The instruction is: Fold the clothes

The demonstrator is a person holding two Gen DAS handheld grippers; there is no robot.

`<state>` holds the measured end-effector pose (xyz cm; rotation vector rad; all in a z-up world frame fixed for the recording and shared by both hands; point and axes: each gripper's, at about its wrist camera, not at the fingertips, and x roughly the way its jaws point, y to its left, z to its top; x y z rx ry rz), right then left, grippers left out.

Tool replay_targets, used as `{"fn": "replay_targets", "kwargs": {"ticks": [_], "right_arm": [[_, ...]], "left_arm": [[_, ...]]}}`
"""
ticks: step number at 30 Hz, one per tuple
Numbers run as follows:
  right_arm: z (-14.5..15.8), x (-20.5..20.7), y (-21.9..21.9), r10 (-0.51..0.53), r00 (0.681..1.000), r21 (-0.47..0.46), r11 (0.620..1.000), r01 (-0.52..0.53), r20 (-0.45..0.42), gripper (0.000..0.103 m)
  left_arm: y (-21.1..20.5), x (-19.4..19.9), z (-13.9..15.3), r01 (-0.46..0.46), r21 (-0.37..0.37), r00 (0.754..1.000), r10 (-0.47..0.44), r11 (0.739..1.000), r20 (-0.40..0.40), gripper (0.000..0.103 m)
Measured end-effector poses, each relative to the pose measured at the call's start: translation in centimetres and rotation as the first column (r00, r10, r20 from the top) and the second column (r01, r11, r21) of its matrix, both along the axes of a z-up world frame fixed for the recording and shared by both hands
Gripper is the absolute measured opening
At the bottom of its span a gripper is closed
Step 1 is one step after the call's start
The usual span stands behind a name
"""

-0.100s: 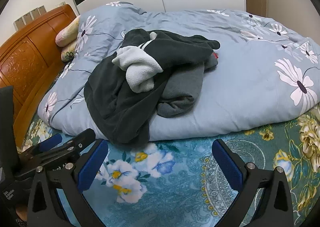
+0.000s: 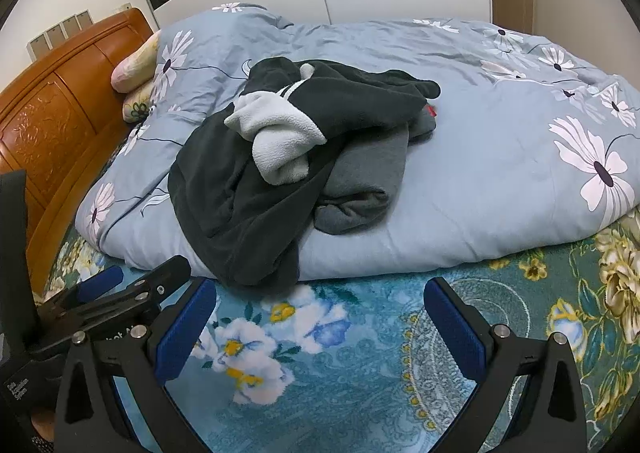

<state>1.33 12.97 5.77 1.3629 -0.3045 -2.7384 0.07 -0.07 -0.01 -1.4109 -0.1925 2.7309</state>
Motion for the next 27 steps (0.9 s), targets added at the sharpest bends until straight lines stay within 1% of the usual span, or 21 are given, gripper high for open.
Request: {"fn": "replay_targets", "kwargs": {"ticks": [12,27], "right_arm": [[0.06,0.17,-0.21,0.010,1.000,0.013,1.000,-0.010,0.001,0.103],[-0.31,-0.23,-0.60,0.028,1.000,0.064,0.998,-0.029,0.008,0.103]], "left_arm": [[-0.07,0.64,-0.05,-0.009,-0.009,1.000,0.009,1.000,-0.016,0.103],[-0.05,0.05,-0.72,-0.007,-0.035,1.000,0.006,0.999,-0.002,0.103]]}}
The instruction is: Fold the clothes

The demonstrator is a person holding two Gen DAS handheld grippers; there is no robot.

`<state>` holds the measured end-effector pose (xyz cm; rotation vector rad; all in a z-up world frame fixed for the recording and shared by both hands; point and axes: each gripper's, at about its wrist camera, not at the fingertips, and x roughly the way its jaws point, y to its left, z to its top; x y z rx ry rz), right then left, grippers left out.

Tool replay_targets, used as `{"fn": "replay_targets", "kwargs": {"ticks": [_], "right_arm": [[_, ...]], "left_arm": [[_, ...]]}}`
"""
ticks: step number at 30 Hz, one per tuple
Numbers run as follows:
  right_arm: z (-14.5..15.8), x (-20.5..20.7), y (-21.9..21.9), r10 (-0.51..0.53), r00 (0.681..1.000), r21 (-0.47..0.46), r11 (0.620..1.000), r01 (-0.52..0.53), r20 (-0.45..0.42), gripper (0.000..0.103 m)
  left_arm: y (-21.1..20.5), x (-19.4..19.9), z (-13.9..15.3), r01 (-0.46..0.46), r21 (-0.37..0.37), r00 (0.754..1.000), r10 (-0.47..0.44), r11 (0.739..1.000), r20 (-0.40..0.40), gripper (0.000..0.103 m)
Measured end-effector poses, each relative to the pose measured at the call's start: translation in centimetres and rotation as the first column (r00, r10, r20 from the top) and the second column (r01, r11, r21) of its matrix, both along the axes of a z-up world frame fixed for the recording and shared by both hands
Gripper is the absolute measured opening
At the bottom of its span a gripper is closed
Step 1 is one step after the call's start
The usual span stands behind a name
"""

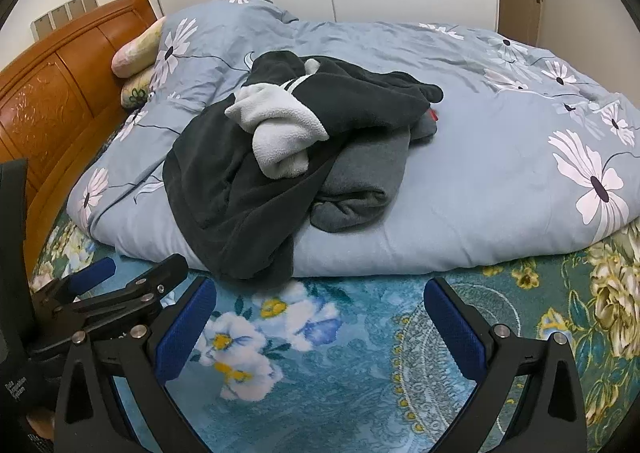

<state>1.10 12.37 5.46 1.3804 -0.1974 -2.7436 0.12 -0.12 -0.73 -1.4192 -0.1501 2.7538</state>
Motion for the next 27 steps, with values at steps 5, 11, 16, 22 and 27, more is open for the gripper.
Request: {"fn": "replay_targets", "kwargs": {"ticks": [5,11,16,22,27], "right_arm": [[-0.23,0.00,-0.06,0.006,1.000,0.014,1.000,-0.006,0.008,0.103],[-0.15,-0.02,-0.04,0.010,1.000,0.026,1.000,-0.010,0.003,0.103],[-0.20,-0.16,-0.08,0.014,1.000,0.026,1.000,-0.014,0.009,0.103],[-0.38,-0.23,-0.24,0.025,1.000,0.040,0.999,-0.026,0.016,0.103],[-0.77,-0.31,-0.21,0.025,0.999,0.037,0.999,-0.025,0.025,0.103]], "left_arm": [[0.07,0.06,-0.40,-0.001,0.000,1.000,0.001,1.000,0.011,0.103],[0.17,-0.01,-0.37,-0.002,-0.006,1.000,0.002,1.000,0.007,0.103],[0.20,-0.12,-0.46,-0.003,-0.007,1.000,0.003,1.000,0.006,0.103],[-0.05,-0.22,-0.35,-0.001,0.015,1.000,0.001,1.000,-0.011,0.103],[-0.01,-0.38,-0.42,0.010,0.008,1.000,-0.010,1.000,-0.014,0.103]]}}
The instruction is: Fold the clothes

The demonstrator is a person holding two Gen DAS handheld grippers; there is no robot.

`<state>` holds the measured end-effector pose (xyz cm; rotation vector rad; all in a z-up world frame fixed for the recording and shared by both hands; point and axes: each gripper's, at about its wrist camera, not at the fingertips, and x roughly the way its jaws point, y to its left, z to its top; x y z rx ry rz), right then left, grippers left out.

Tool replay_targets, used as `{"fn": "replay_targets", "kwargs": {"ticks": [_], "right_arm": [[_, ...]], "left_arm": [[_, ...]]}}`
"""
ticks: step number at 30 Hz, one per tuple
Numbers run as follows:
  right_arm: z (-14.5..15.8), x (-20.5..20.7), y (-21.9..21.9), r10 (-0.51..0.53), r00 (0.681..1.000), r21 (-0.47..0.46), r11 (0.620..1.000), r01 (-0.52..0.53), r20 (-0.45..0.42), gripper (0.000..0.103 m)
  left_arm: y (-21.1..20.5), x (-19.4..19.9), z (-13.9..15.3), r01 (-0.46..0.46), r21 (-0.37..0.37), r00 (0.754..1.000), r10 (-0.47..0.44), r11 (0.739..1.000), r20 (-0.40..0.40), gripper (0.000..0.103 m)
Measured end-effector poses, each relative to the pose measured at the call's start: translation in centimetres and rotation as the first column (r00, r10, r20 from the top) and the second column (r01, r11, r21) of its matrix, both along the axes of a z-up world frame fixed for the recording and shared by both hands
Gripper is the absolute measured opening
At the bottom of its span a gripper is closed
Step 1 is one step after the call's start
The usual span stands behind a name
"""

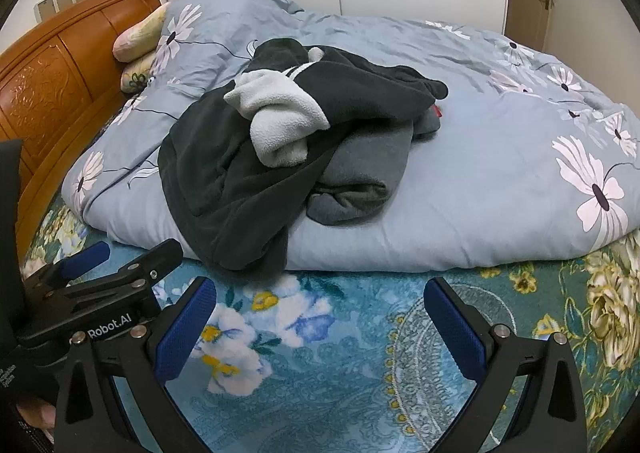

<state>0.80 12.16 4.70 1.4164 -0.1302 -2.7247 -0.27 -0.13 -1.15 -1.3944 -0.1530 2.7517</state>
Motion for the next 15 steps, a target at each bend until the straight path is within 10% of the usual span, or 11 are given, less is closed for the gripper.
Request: {"fn": "replay_targets", "kwargs": {"ticks": [15], "right_arm": [[-1.7,2.1,6.4,-0.155,0.987,-0.038,0.987,0.156,0.036,0.103]], "left_arm": [[4.9,-4.9,1.1,0.110,-0.032,0.993,-0.111,0.993,-0.042,0.103]]}}
